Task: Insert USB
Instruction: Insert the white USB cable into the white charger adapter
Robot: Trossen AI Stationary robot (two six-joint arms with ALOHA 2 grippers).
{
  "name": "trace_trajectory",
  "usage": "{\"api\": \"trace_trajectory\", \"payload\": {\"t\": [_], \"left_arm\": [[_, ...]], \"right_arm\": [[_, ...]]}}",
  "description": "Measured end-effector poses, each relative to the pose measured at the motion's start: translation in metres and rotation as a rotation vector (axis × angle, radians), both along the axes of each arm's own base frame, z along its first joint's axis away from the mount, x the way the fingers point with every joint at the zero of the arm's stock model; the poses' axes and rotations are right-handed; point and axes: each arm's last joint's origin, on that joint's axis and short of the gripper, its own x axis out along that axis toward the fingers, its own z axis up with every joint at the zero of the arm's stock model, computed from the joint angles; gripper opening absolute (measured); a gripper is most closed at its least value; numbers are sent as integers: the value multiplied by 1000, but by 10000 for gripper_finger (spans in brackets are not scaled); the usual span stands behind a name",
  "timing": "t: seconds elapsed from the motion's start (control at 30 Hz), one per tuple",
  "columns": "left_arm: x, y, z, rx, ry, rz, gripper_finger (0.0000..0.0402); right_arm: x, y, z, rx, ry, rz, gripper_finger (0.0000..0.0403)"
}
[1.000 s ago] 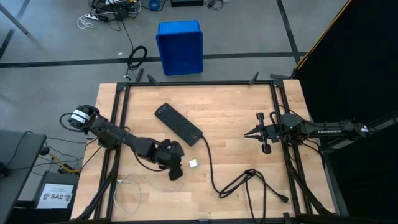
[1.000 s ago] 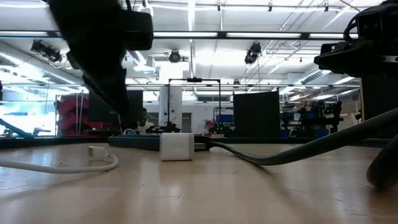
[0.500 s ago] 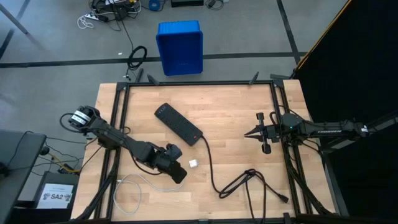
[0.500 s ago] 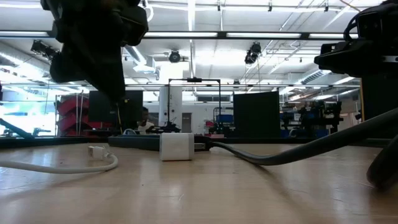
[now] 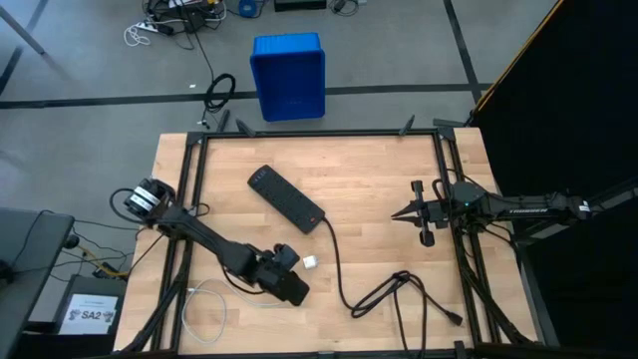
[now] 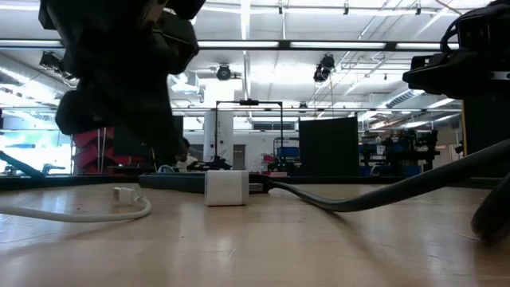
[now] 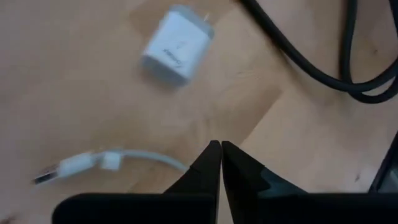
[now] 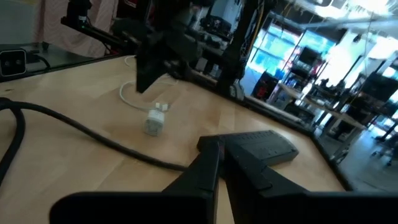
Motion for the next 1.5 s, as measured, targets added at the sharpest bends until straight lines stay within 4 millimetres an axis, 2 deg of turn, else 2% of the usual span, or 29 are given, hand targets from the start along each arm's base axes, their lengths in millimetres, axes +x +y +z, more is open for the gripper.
{"api": "trace_trajectory", "payload": {"t": [0.2,0.37,0.5,0.63,0.83,1.0,1.1,1.2,1.3,1.5], "left_arm": [[6,-8,0,45,-12,-73,0],[8,-31,0,65,12,-267,0],[3,-48,-14,86,115,-361,0],[-11,-60,-28,113,225,-410,0],[-42,-67,-26,189,382,-423,0],[-65,-77,-25,234,447,-425,0],[-71,-75,-21,290,435,-398,1],[-63,-68,-8,335,317,-292,6],[-53,-55,-1,358,262,-173,16],[-31,-18,-1,310,325,14,61]], "right_arm": [[0,0,6,-50,-64,1,9],[0,0,6,-49,-65,1,5],[0,0,9,-53,-99,-6,1],[0,0,10,-54,-110,-3,1],[0,1,13,-38,-138,25,8],[-1,4,18,87,-163,120,6],[-2,4,21,149,-177,152,2],[-3,6,23,157,-197,202,1],[-3,7,25,160,-213,254,2],[-1,7,23,184,-178,268,7]]}}
